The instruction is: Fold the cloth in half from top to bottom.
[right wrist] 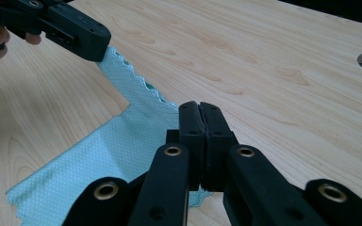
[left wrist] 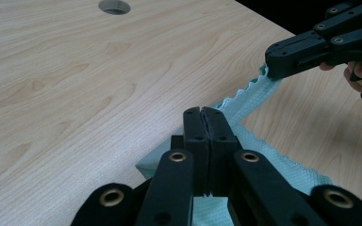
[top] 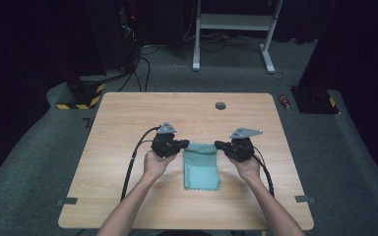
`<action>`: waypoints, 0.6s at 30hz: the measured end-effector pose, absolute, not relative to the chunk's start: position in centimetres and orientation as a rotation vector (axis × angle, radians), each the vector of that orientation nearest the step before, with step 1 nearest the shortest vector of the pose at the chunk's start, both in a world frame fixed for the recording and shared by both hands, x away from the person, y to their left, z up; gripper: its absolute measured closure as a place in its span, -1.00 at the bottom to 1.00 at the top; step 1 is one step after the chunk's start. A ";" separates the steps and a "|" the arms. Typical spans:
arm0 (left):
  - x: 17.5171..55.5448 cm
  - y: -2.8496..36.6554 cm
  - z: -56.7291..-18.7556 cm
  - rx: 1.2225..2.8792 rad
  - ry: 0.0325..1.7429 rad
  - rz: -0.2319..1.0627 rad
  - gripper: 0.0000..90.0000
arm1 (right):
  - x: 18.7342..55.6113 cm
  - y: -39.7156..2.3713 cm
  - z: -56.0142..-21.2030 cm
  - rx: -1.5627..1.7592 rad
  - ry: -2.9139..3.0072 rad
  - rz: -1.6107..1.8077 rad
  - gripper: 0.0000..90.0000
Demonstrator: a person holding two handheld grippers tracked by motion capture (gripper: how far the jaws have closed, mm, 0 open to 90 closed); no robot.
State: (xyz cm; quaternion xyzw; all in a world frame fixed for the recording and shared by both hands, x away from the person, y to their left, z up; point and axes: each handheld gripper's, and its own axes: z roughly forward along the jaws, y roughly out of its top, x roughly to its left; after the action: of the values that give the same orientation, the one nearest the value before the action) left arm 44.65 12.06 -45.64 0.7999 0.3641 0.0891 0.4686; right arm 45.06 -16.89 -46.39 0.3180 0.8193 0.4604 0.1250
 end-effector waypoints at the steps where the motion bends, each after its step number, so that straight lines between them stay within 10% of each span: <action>1: 44.6 12.0 -45.7 1.959 0.894 0.216 0.98 | 45.0 -16.9 -46.4 0.926 2.390 1.341 0.98; 18: 43.1 12.1 -46.4 1.942 0.891 0.206 0.98 | 43.5 -17.2 -46.8 0.937 2.403 1.363 0.98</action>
State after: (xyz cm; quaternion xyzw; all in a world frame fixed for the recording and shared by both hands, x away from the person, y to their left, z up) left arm 43.09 12.12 -46.36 0.7949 0.3650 0.0842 0.4774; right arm 43.48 -17.20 -46.76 0.3191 0.8186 0.4643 0.1119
